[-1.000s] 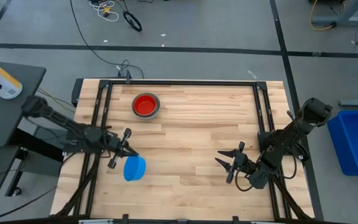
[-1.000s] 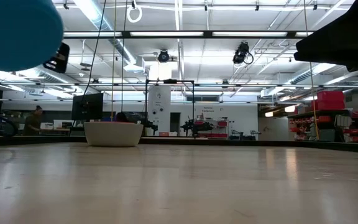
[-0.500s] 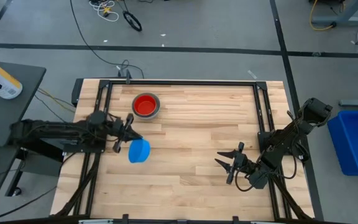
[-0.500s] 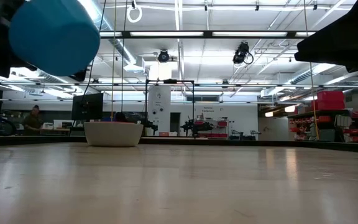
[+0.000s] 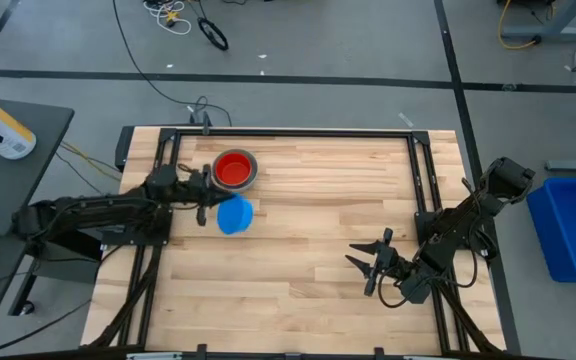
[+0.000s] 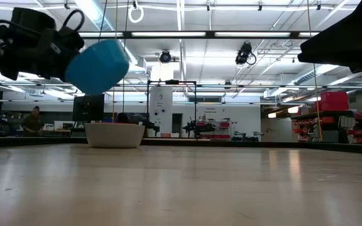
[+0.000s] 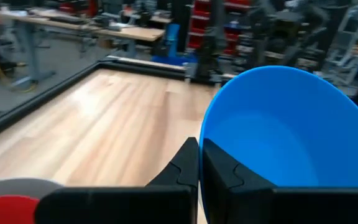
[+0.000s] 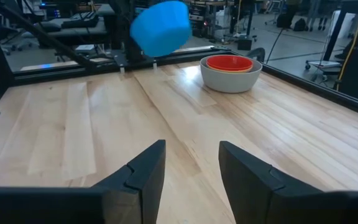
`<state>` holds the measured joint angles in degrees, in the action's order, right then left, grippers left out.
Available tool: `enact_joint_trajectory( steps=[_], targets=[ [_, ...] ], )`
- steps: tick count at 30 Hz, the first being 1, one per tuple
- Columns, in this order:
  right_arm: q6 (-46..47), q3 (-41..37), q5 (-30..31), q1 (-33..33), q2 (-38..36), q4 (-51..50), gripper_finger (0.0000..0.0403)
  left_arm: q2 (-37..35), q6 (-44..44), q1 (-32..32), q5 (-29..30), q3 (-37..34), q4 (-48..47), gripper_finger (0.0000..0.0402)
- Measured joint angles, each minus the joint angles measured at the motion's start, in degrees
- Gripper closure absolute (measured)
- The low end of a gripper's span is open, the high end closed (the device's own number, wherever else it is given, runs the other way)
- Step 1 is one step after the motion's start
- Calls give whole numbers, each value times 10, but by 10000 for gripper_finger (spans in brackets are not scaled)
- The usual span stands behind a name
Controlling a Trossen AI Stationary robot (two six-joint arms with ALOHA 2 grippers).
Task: Nest bowls inside each other
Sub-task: Stack the light blue bowl on the red bowl
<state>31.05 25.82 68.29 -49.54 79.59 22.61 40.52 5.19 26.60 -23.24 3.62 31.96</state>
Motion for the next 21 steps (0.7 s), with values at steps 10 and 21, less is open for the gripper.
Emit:
enact_joint_trajectory(
  steps=[10,21],
  targets=[
    [0,0,0,0,0,-2,252,122,-59,94,-15,78,1,396],
    [0,0,-10,0,0,-14,242,161,-74,255,-97,88,26,396]
  ],
)
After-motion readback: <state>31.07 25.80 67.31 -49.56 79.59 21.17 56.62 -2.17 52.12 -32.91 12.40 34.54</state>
